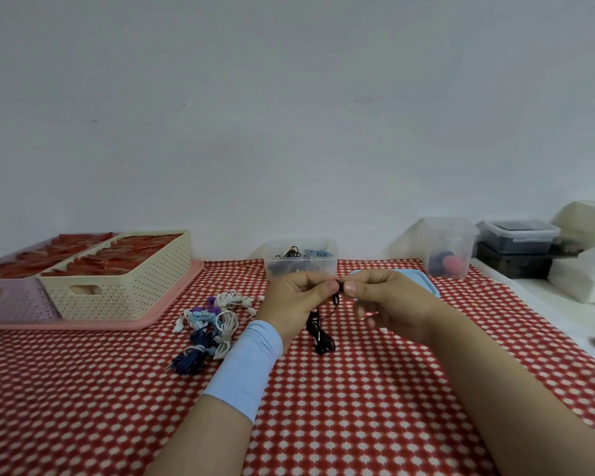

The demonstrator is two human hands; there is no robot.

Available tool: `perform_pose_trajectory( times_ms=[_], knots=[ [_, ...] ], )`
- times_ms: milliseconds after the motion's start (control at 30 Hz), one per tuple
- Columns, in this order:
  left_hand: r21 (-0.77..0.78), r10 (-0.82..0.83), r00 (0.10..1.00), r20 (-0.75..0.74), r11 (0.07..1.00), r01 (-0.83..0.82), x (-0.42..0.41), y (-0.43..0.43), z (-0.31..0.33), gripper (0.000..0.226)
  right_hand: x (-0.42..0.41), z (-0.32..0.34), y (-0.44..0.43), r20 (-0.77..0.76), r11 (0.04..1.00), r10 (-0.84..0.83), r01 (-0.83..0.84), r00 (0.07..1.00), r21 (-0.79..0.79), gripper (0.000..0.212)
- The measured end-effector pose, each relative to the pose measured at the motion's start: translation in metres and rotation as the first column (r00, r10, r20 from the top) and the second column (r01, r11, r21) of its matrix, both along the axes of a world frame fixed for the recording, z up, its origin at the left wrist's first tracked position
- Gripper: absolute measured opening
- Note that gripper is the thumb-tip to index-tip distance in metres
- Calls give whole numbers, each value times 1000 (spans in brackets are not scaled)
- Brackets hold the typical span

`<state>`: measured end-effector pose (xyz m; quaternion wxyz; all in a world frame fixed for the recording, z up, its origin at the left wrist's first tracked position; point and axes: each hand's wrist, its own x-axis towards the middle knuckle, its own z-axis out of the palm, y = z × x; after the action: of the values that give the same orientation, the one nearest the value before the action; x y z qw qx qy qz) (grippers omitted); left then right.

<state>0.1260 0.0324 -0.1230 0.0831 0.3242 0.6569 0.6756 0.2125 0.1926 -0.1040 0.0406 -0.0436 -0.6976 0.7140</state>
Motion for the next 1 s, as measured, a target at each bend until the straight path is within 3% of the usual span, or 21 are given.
perform_pose_trajectory(
  times_ms=[167,333,433,500,567,633,667,867,933,1000],
  knots=[
    [-32,-18,999,31,999,19,-1,-1,-3,14,-3,-4,3,-3,998,-2,3,1000,64,10],
    [16,-55,993,104,998,54,-3,-2,1,14,-6,-4,2,-48,1000,-16,16,999,-6,21],
    [42,-46,994,100,998,42,-8,-6,4,28,-6,-6,0,-47,977,-100,107,994,184,14],
    [76,-42,991,129,997,32,-11,-9,7,27,-8,-9,-7,-34,895,-62,71,998,441,9],
    [78,-41,990,133,996,31,-11,-10,10,23,-11,-13,-16,58,720,37,-67,998,691,22],
    [55,-23,993,119,998,16,-12,-12,12,21,-14,-17,-23,126,568,41,-127,991,813,35],
    [39,-9,994,113,999,5,-13,-13,14,20,-16,-18,-22,117,553,21,-109,993,826,33],
    [-37,130,991,29,991,-129,-18,-33,25,20,-11,-8,-5,88,761,23,-74,996,645,7],
    [-121,156,987,-48,980,-160,-16,-38,28,21,-9,-6,-1,166,782,23,-121,986,611,9],
    [-249,168,977,-133,948,-197,-16,-42,30,21,-10,-7,0,233,741,20,-170,972,649,23]
  ],
)
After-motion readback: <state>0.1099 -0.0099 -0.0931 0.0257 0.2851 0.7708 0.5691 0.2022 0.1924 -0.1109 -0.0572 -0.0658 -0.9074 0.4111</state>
